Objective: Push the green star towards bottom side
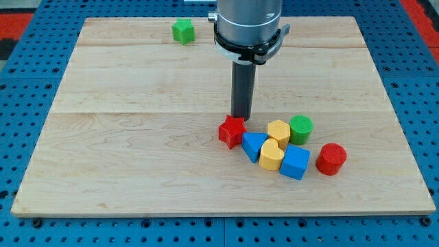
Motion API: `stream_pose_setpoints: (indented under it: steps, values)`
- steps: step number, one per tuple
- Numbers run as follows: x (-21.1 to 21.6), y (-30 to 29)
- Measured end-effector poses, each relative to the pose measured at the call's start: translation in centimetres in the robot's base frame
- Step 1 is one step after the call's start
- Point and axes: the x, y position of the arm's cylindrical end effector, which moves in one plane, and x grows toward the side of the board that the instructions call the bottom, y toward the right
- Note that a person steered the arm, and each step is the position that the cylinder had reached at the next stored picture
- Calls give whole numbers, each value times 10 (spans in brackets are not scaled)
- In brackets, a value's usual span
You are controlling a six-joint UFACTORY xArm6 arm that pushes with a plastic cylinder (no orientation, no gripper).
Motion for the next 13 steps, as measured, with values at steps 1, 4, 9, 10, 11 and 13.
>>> stream_pose_setpoints:
  steps: [1,4,9,10,11,13]
  values:
    - [0,0]
    - [-138,-26]
    - [-198,-74]
    - [-229,-22]
    - [-242,-35]
    - [-221,-81]
